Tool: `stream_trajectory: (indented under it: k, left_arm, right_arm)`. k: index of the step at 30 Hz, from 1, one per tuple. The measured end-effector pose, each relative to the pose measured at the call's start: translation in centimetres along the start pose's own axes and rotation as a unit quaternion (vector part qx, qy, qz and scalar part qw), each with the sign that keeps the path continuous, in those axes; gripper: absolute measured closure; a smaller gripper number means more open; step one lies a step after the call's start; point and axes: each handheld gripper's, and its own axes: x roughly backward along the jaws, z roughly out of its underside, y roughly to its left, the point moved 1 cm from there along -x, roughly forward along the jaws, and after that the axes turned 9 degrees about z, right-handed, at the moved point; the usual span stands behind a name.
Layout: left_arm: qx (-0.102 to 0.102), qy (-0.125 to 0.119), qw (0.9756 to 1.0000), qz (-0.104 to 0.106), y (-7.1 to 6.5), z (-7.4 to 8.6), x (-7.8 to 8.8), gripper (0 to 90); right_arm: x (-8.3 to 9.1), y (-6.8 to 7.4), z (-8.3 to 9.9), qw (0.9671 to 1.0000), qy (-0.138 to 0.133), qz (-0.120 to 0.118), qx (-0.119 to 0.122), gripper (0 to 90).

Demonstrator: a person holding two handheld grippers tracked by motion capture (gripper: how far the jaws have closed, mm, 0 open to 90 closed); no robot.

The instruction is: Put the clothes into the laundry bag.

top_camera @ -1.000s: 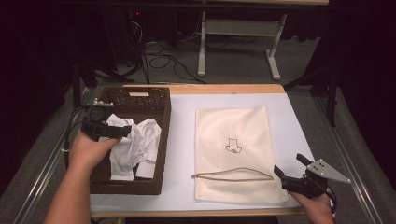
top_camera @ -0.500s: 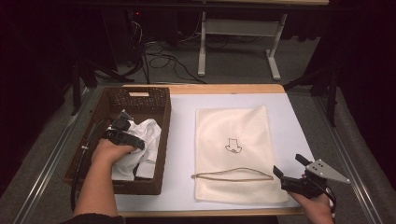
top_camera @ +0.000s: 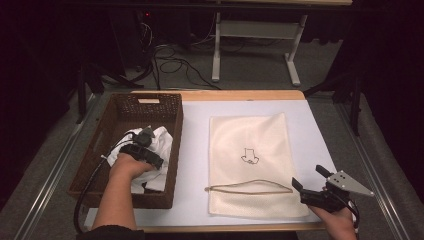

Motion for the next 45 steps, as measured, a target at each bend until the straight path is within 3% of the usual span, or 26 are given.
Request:
stream_trajectory:
  k: [3, 6, 9, 10, 12, 13, 17, 22, 23, 24, 25, 26, 27, 28, 29, 30, 33, 37, 38, 39, 40, 41, 42, 44, 45]
  left_arm:
    - [0.001, -0.005, 1.0, -0.001, -0.1, 0.1, 0.1, 1.9]
    - [0.002, -0.013, 0.9999, -0.005, -0.1, 0.3, 0.5, 16.0]
    - [-0.004, -0.022, 0.9998, 0.001, -0.4, 0.5, 0.8, 22.6]
    - [-0.007, -0.023, 0.9997, 0.005, -0.5, 0.5, 0.9, 27.7]
    - [-0.012, -0.028, 0.9994, 0.014, -0.6, 0.5, 1.2, 50.8]
    - [-0.014, -0.032, 0.9993, 0.01, -0.6, 0.6, 1.4, 54.9]
    - [-0.019, -0.037, 0.9991, 0.012, -0.6, 0.7, 1.5, 63.2]
    - [-0.013, -0.054, 0.9982, 0.019, -0.3, 1.0, 2.3, 66.4]
    - [-0.018, -0.072, 0.9971, 0.015, -0.4, 1.2, 3.0, 66.4]
    - [-0.018, -0.072, 0.9971, 0.015, -0.4, 1.2, 3.0, 66.5]
    - [-0.021, -0.099, 0.9948, 0.012, -0.5, 1.5, 4.1, 66.5]
    - [-0.021, -0.099, 0.9948, 0.012, -0.5, 1.5, 4.1, 66.6]
    - [-0.024, -0.129, 0.9912, 0.012, -0.7, 1.9, 5.1, 66.5]
    - [-0.024, -0.129, 0.9912, 0.012, -0.7, 1.9, 5.1, 66.5]
    - [-0.027, -0.158, 0.9871, 0.01, -0.7, 2.4, 6.1, 66.6]
    - [-0.027, -0.158, 0.9871, 0.01, -0.7, 2.4, 6.1, 66.6]
    - [-0.04, -0.209, 0.9771, 0.0, -0.9, 3.3, 7.7, 66.6]
    - [-0.049, -0.289, 0.956, -0.017, -1.5, 4.6, 9.5, 66.6]
    - [-0.052, -0.3, 0.9524, -0.017, -1.6, 4.9, 9.7, 66.6]
    - [-0.062, -0.33, 0.9418, -0.015, -1.9, 5.6, 10.2, 66.6]
    - [-0.062, -0.33, 0.9418, -0.015, -1.9, 5.6, 10.2, 66.6]
    - [-0.067, -0.35, 0.9344, -0.012, -2.0, 6.1, 10.5, 66.6]
    - [-0.075, -0.379, 0.9222, -0.011, -2.1, 6.8, 10.8, 66.6]
    - [-0.075, -0.417, 0.9057, -0.012, -2.1, 7.6, 10.9, 66.6]
    - [-0.073, -0.432, 0.899, -0.009, -2.0, 8.0, 10.9, 66.6]
  right_arm:
    - [0.1, 0.0, 0.0, 1.0, 0.001, 0.001, -0.002, 2.7]
    - [0.1, 0.0, 0.0, 1.0, -0.001, 0.001, -0.002, 2.6]
    - [0.1, 0.0, 0.0, 1.0, 0.0, 0.001, -0.001, 2.7]
    - [0.0, 0.0, 0.0, 1.0, 0.0, 0.001, 0.0, 2.6]
    - [0.0, 0.1, 0.0, 1.0, 0.0, 0.002, 0.001, 2.7]
    - [0.1, 0.1, 0.0, 1.0, 0.0, 0.001, -0.001, 2.6]
    - [0.1, 0.0, -0.1, 1.0, -0.002, 0.002, -0.001, 2.6]
    - [0.2, -0.1, -0.1, 1.0, -0.003, 0.002, -0.003, 2.7]
    - [0.2, -0.1, -0.1, 1.0, -0.004, 0.002, -0.003, 2.6]
    - [0.2, -0.1, -0.1, 1.0, -0.004, 0.002, -0.003, 2.6]
    - [0.2, -0.1, -0.1, 1.0, -0.004, 0.001, -0.004, 2.7]
    - [0.2, -0.1, -0.1, 1.0, -0.004, 0.001, -0.004, 2.7]
    - [0.2, 0.0, -0.1, 1.0, -0.004, 0.001, -0.005, 2.6]
    - [0.2, 0.0, -0.1, 1.0, -0.004, 0.001, -0.005, 2.6]
    - [0.2, 0.0, -0.2, 1.0, -0.006, 0.001, -0.004, 2.6]
    - [0.2, 0.0, -0.2, 1.0, -0.006, 0.001, -0.004, 2.6]
    - [0.3, 0.0, -0.2, 1.0, -0.007, 0.002, -0.003, 2.7]
    - [0.3, 0.0, -0.2, 0.9999, -0.01, 0.002, -0.004, 2.7]
    - [0.3, 0.0, -0.2, 0.9999, -0.011, 0.002, -0.003, 2.7]
    - [0.3, 0.0, -0.2, 0.9999, -0.01, 0.002, -0.002, 2.6]
    - [0.3, 0.0, -0.2, 0.9999, -0.01, 0.002, -0.002, 2.6]
    - [0.3, 0.0, -0.1, 1.0, -0.009, 0.002, -0.002, 2.7]
    - [0.3, 0.0, -0.1, 1.0, -0.01, 0.001, -0.002, 2.7]
    - [0.3, 0.0, 0.0, 0.9999, -0.011, 0.002, 0.0, 2.7]
    - [0.2, 0.0, 0.0, 0.9999, -0.011, 0.002, 0.0, 2.7]
